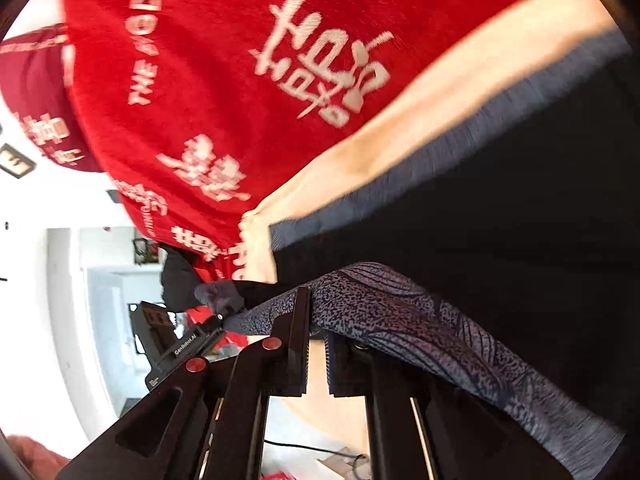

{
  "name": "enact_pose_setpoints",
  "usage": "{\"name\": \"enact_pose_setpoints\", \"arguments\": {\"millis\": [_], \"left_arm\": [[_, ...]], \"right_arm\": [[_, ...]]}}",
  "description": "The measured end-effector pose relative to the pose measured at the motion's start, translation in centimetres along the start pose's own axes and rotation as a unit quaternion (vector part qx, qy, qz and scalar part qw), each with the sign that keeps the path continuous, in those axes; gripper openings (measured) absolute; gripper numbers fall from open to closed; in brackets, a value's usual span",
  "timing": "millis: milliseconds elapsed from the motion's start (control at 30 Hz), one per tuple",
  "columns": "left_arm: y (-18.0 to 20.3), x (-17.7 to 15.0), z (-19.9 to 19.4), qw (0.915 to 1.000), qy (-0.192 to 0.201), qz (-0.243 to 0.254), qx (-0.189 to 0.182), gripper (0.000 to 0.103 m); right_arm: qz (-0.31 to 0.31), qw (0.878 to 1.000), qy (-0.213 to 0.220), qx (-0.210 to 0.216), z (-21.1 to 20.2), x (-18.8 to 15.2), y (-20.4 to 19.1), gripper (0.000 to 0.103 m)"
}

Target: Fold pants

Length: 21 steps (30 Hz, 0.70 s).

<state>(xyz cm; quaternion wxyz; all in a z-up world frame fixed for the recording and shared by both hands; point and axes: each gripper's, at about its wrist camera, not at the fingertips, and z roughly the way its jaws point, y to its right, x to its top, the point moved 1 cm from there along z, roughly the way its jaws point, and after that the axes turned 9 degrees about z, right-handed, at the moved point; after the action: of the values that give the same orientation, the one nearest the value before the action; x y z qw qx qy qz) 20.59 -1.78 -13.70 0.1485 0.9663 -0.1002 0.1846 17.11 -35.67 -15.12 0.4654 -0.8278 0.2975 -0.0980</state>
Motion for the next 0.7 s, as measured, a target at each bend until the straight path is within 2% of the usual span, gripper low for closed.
{"name": "enact_pose_setpoints", "arguments": {"millis": [67, 133, 167, 267, 300, 333, 400, 467, 500, 533, 567, 600, 700], "left_arm": [[-0.8, 1.3, 2.9, 0.9993, -0.004, -0.003, 0.038, 0.035], [-1.3, 2.7, 5.5, 0.9962, -0.012, -0.007, 0.086, 0.061], [-1.5, 3.2, 6.6, 0.9942, -0.020, -0.011, 0.105, 0.064], [-2.0, 3.9, 7.3, 0.9925, -0.035, -0.029, 0.114, 0.064], [-1.9, 4.0, 6.8, 0.9922, -0.034, -0.028, 0.117, 0.064], [-1.6, 4.0, 6.0, 0.9916, -0.033, -0.024, 0.123, 0.065], [-0.8, 3.6, 4.2, 0.9900, -0.029, -0.010, 0.138, 0.065], [0.4, 3.0, 3.0, 0.9882, -0.032, 0.008, 0.150, 0.074], [1.2, 2.5, 2.9, 0.9885, -0.036, 0.019, 0.146, 0.084], [2.0, 2.0, 3.2, 0.9891, -0.041, 0.031, 0.138, 0.084], [2.6, 1.8, 3.7, 0.9890, -0.048, 0.044, 0.132, 0.084], [3.8, 1.4, 5.0, 0.9875, -0.061, 0.063, 0.131, 0.084], [5.4, 1.0, 8.1, 0.9858, -0.072, 0.073, 0.133, 0.084]], "right_arm": [[0.004, 1.000, -0.016, -0.021, 2.2, 2.7, 1.1, 0.010], [0.017, 0.998, -0.031, -0.052, 4.6, 5.3, 2.6, 0.010], [0.025, 0.997, -0.037, -0.061, 5.3, 5.9, 3.4, 0.010], [0.050, 0.994, -0.053, -0.079, 6.8, 7.1, 4.5, 0.011], [0.041, 0.994, -0.055, -0.087, 6.7, 7.0, 3.9, 0.017], [0.029, 0.994, -0.053, -0.093, 6.4, 6.7, 3.4, 0.040], [-0.014, 0.994, -0.039, -0.098, 5.2, 5.7, 1.2, 0.067], [-0.068, 0.992, -0.020, -0.103, 3.7, 4.1, -1.3, 0.067], [-0.082, 0.991, -0.021, -0.101, 3.5, 3.5, -1.9, 0.062], [-0.096, 0.990, -0.031, -0.103, 3.8, 2.8, -2.4, 0.045], [-0.109, 0.986, -0.046, -0.117, 4.7, 2.3, -2.6, 0.037], [-0.125, 0.980, -0.059, -0.142, 6.0, 2.0, -2.6, 0.033], [-0.160, 0.966, -0.068, -0.192, 8.8, 2.6, -1.9, 0.033]]}}
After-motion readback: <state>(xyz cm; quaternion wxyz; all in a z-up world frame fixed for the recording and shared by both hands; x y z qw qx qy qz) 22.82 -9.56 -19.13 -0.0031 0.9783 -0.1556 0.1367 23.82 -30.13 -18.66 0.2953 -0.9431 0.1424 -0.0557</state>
